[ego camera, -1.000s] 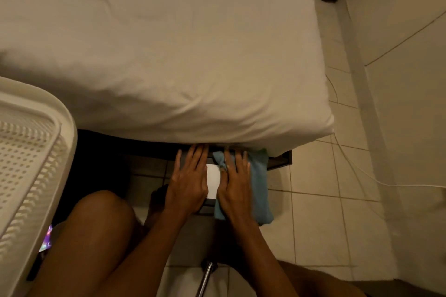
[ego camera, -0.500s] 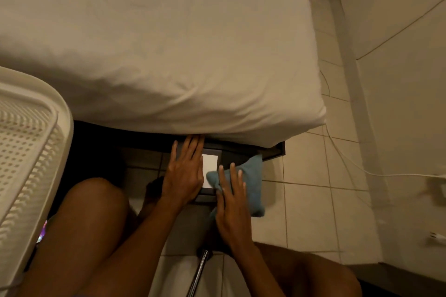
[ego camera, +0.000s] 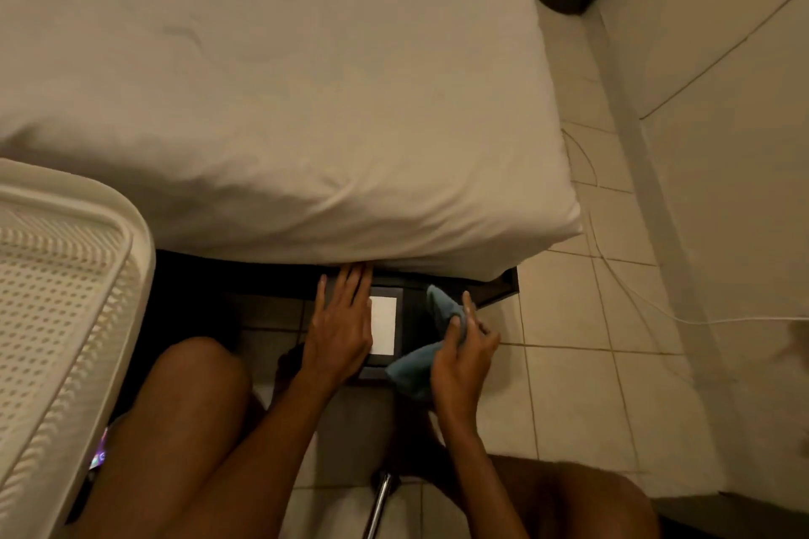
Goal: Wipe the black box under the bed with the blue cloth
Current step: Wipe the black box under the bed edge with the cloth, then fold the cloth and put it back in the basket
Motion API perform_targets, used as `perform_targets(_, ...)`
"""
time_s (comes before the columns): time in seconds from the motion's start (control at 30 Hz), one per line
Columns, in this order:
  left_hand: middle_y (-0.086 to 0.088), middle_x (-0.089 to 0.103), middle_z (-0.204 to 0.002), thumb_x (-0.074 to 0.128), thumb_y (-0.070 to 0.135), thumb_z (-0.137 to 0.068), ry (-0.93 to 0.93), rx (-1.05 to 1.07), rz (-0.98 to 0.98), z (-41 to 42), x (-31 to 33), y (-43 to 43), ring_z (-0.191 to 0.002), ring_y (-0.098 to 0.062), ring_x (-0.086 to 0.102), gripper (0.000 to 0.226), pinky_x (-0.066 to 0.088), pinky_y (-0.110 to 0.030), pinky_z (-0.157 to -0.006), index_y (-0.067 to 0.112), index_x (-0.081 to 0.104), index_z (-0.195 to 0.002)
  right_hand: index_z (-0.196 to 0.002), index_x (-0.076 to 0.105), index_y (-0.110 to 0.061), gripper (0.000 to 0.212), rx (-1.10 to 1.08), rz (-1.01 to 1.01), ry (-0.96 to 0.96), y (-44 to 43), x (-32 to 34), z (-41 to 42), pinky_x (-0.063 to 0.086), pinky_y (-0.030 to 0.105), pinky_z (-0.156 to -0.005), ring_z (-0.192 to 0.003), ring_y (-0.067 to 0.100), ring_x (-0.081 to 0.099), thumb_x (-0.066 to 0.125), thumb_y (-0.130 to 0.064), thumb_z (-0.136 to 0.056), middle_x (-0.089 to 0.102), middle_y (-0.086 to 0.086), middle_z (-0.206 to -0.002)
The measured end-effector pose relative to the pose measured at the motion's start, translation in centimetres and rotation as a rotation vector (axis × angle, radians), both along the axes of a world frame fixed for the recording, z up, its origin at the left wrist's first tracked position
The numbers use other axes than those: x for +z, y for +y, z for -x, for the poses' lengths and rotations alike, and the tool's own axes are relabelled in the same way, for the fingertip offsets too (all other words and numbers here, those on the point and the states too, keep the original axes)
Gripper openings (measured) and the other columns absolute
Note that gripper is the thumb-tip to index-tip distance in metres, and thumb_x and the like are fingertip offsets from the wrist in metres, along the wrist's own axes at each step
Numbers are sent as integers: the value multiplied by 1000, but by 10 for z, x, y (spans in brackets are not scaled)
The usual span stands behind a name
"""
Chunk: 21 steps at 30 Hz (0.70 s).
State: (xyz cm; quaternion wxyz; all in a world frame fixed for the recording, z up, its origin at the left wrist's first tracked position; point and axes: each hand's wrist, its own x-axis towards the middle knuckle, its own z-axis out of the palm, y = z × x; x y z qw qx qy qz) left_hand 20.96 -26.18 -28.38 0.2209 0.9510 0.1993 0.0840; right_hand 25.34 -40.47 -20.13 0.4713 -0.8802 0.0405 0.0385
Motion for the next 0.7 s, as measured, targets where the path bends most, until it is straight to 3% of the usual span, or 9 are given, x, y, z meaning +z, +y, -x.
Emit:
perform_targets(0.03,-4,26,-163,28,26,-100,34,-5,19,0,1,0,-152,-20,20,58,10,-47,-124,14,23,-156,-131,52,-14,32,-49,-49,30,-3,7,-5,46,21,-86,-112,19,54,43,-23,-102,50,9,-124)
perform_targets(0.17,-7,24,-163,43,21,-99,158,-76,131,-10,30,6,-152,-26,16,61,5,-46,-124,12,22,-156,-124,60,-9,31,41,-136,158,-31,40,-24,51,40,-92,-110,30,61,45,-25,-102,65,13,-117)
perform_targets(0.23,-8,37,-157,51,22,-97,149,-121,270,-18,51,10,-149,-26,27,57,13,-41,-123,13,36,-151,-125,61,-12,28,32,-210,170,-43,58,-33,53,35,-89,-107,24,63,48,-19,-101,66,10,-116)
perform_targets(0.3,-4,53,-146,63,31,-91,81,-130,510,-30,85,13,-139,-22,44,56,30,-35,-119,17,50,-143,-129,60,-15,31,43,-276,183,-50,79,-41,54,34,-92,-109,18,63,52,-13,-99,65,7,-121)
perform_targets(0.4,0,58,-139,77,30,-83,68,-278,886,-44,144,8,-128,-11,55,67,42,-31,-112,16,51,-143,-130,56,-14,35,153,-322,164,-50,116,-49,56,29,-88,-103,13,65,59,-11,-95,65,7,-119)
perform_targets(0.43,0,57,-141,80,31,-80,67,-332,921,-48,162,5,-129,-9,54,72,43,-30,-111,17,49,-144,-128,56,-14,35,186,-324,149,-50,126,-52,56,33,-89,-103,15,66,62,-14,-94,65,8,-118)
perform_targets(0.53,4,63,-135,82,43,-74,-35,-420,804,-50,209,-1,-125,-6,56,69,44,-27,-108,20,59,-135,-118,57,-14,33,280,-262,105,-49,162,-57,55,43,-91,-104,22,66,69,-23,-89,67,10,-113)
perform_targets(0.63,6,76,-102,79,47,-73,-227,-354,730,-44,247,-3,-100,-3,68,38,53,-30,-94,22,77,-103,-117,54,-10,34,351,-237,68,-50,198,-55,57,40,-87,-101,22,66,69,-23,-89,67,10,-107)
perform_targets(0.7,6,76,-82,80,38,-76,-342,-309,705,-39,273,-7,-82,-5,71,13,55,-27,-79,27,77,-82,-112,55,-8,27,379,-267,2,-53,219,-50,58,32,-80,-97,21,68,67,-18,-90,70,8,-100)
